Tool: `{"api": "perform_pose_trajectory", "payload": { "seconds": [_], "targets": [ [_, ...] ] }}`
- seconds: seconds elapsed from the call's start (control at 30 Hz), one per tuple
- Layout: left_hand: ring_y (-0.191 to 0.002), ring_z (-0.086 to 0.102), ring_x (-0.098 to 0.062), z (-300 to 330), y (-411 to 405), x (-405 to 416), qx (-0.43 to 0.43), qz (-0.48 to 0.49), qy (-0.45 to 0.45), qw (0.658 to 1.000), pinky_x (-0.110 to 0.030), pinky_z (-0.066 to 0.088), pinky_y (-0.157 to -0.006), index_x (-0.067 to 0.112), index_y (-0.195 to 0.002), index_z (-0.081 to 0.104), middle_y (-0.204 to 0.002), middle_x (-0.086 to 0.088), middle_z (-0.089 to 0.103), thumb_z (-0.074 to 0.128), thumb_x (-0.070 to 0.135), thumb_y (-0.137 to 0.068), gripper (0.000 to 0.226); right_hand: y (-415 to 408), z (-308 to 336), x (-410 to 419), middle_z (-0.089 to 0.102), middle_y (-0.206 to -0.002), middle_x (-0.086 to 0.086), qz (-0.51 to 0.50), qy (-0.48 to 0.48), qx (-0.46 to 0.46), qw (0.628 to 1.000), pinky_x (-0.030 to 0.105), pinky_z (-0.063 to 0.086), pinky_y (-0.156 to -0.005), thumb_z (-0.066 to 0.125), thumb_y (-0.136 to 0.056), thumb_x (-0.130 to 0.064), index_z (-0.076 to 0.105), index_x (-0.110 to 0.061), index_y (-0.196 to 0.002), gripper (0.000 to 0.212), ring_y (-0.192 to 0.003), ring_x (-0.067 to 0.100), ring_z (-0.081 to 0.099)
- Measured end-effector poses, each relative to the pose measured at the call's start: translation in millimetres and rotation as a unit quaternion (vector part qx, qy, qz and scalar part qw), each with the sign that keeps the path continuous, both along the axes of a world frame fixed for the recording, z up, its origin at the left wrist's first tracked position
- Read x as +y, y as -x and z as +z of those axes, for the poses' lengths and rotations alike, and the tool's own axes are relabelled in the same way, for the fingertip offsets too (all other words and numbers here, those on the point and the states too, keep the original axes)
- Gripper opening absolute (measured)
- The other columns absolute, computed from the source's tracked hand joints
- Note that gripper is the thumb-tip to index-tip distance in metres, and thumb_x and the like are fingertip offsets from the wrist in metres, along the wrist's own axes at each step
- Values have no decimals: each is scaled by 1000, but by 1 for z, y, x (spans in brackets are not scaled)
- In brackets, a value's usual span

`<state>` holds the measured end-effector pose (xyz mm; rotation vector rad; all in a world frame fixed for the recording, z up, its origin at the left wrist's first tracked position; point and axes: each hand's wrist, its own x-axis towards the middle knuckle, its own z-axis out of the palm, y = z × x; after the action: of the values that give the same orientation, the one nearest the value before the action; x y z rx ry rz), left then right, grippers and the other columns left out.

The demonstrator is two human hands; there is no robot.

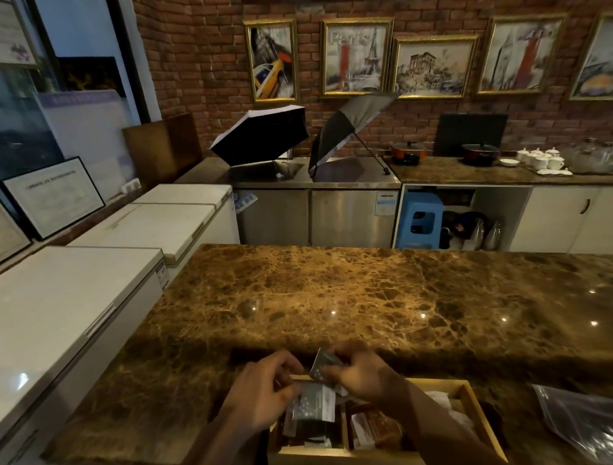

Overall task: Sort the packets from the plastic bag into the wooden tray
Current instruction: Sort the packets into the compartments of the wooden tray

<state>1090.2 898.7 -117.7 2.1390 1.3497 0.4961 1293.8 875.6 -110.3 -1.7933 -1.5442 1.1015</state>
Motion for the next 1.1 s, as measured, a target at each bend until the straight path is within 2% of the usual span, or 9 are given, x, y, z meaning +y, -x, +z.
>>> {"api": "perform_pose_trajectory", "payload": {
  "seconds": [0.1, 0.27, 0.43, 0.53, 0.63, 0.7, 0.9, 0.97, 1.1],
  "targets": [
    [-82, 64, 0, -3, 8, -2, 59, 3, 5, 998, -17, 49, -68, 40, -94, 63, -90, 18, 68, 68, 32, -88, 11, 4, -2, -2, 64, -108, 4, -28, 13, 13, 999, 39, 63, -85, 52, -103, -14, 63, -13, -125, 25, -103, 23, 69],
    [-85, 61, 3, -8, 14, -7, 116, -22, -43, 992, -11, 39, -64, 36, -101, 68, -94, 20, 69, 69, 38, -87, 14, 10, -9, -3, 70, -109, -2, -13, -23, -26, 999, 19, 57, -71, 61, -97, -18, 69, -26, -122, 27, -93, 9, 69],
    [-93, 56, 0, -15, 21, -13, 111, -23, -82, 990, -18, 40, -75, 40, -105, 66, -99, 20, 63, 69, 45, -85, 21, 15, -13, -3, 69, -101, -3, -28, -33, -48, 998, 15, 51, -57, 61, -96, -12, 68, -26, -116, 26, -79, 7, 68],
    [-97, 56, 2, -15, 27, -11, 71, -8, -89, 993, -17, 43, -82, 39, -109, 59, -101, 20, 60, 69, 40, -86, 25, 19, -16, -6, 68, -108, -4, -21, -33, -60, 997, 15, 52, -63, 62, -95, -10, 67, -28, -119, 30, -87, 6, 67],
    [-94, 53, 5, -14, 32, -8, 61, -12, -112, 992, -8, 35, -76, 36, -111, 58, -100, 22, 57, 71, 34, -86, 28, 19, -19, -11, 68, -116, -11, -13, -70, -120, 990, 17, 53, -79, 65, -94, -15, 66, -31, -122, 33, -101, 2, 64],
    [-97, 55, 2, -11, 33, -7, 57, -9, -102, 993, -12, 38, -78, 33, -114, 60, -103, 20, 59, 70, 32, -87, 28, 15, -17, -14, 70, -113, -12, -13, -98, -146, 984, 21, 56, -84, 64, -94, -21, 67, -31, -120, 28, -100, 2, 65],
    [-115, 54, -5, -9, 24, -9, 73, -10, -89, 993, -26, 43, -96, 38, -128, 52, -121, 18, 56, 64, 41, -91, 39, -2, -8, -24, 72, -110, -9, -31, -131, -190, 972, 20, 55, -84, 63, -95, -29, 70, -30, -115, 22, -96, 2, 66],
    [-119, 52, -6, -7, 18, -12, 73, -4, -73, 995, -27, 43, -98, 41, -130, 49, -126, 19, 54, 62, 44, -92, 41, -7, -8, -28, 72, -109, -8, -45, -127, -195, 971, 27, 58, -88, 63, -94, -29, 70, -31, -113, 20, -96, 3, 66],
    [-117, 53, -6, -2, 7, -15, 65, -5, -51, 997, -28, 47, -96, 41, -132, 49, -128, 18, 55, 63, 43, -91, 43, -21, -5, -41, 70, -112, -9, -61, -120, -207, 969, 26, 56, -89, 64, -95, -22, 68, -29, -115, 21, -99, 5, 65]
  ]
}}
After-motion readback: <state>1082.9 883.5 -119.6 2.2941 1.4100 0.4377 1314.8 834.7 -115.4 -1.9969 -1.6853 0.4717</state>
